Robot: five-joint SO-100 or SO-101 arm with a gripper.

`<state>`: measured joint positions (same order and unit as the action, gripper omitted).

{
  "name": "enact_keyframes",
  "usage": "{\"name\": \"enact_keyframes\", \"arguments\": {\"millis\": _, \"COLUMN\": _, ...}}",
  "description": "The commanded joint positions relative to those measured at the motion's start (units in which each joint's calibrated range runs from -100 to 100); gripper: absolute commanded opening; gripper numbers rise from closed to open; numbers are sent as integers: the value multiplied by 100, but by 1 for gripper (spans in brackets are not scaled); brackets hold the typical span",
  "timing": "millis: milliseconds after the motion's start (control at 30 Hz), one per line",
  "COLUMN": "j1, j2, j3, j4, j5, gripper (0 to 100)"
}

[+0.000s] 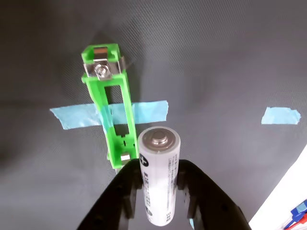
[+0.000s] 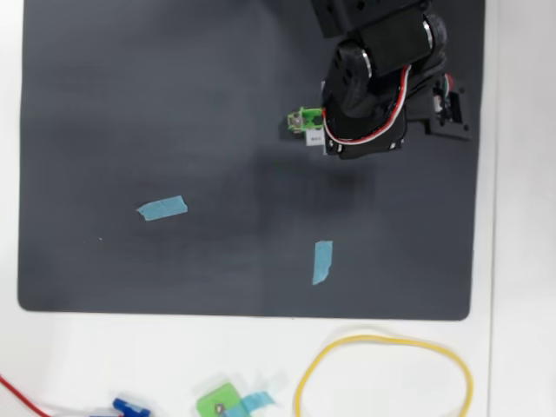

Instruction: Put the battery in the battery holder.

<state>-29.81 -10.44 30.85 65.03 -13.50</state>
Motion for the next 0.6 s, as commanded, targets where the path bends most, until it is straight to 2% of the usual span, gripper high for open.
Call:
{"name": "enact_keyframes", "arguments": {"millis": 0, "j1": -314, "j2": -256, "j3": 25, "j4": -43, "j5": -178, "gripper": 0}}
{"name": "enact_keyframes", "arguments": {"millis": 567, "j1": -345, "j2": -163, "j3": 368, "j4": -43, "j5": -152, "gripper": 0}}
